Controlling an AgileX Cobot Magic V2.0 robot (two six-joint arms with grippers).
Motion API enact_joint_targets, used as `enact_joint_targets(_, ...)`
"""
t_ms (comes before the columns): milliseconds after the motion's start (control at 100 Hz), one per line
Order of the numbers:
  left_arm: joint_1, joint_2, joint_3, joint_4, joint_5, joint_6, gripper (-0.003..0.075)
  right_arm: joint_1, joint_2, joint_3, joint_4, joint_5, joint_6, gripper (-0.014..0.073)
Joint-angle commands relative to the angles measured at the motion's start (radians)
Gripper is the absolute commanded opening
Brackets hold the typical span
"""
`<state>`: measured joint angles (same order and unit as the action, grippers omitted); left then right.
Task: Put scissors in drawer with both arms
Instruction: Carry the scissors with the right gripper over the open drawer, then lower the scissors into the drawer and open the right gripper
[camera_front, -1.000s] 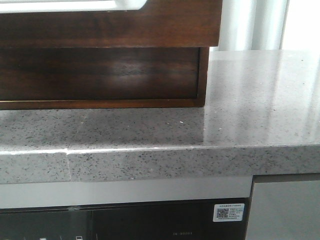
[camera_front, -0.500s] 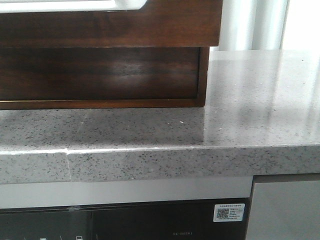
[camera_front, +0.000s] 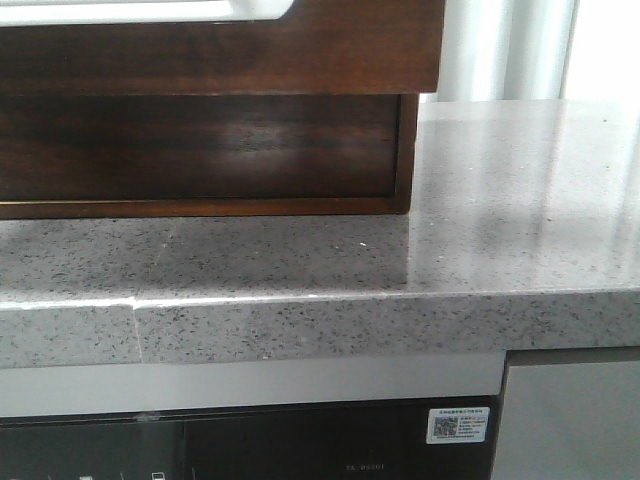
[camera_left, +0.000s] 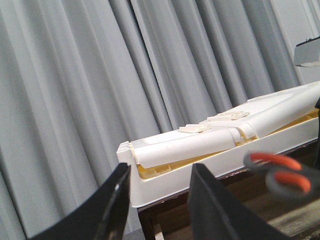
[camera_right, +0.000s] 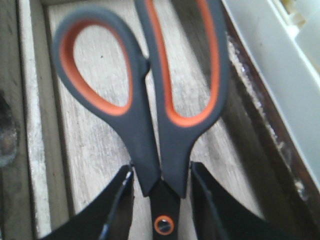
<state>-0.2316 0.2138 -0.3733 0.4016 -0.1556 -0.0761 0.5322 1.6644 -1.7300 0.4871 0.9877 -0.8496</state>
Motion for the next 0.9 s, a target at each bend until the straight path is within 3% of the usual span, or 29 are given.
enact_joint_targets(0,-0.003,0.011,-0.037,-0.017,-0.062,-0.013,0.0231,0.0,-0.042,-0.032,0.029,-0.043,-0.007,0.0229)
enact_joint_targets(290,-0.003,0.011,-0.037,-0.017,-0.066,-0.013,0.0231,0.0,-0.068,-0.032,0.029,-0.028,-0.007,0.0211)
enact_joint_targets(520,-0.003,0.001,-0.037,-0.017,-0.064,-0.027,0.0228,-0.001,-0.189,-0.032,0.029,-0.042,-0.007,-0.0126)
enact_joint_targets(600,-0.003,-0.024,-0.037,-0.017,-0.051,-0.032,0.0186,-0.001,-0.231,-0.032,0.029,-0.042,-0.005,-0.0116)
enact_joint_targets(760,-0.003,-0.096,-0.037,-0.017,0.029,-0.035,0.0004,-0.001,-0.32,-0.006,0.048,-0.048,-0.005,-0.0116)
enact_joint_targets(890,-0.003,-0.17,-0.037,-0.081,0.129,-0.035,0.0004,-0.001,-0.406,0.059,0.075,-0.101,-0.002,-0.0109)
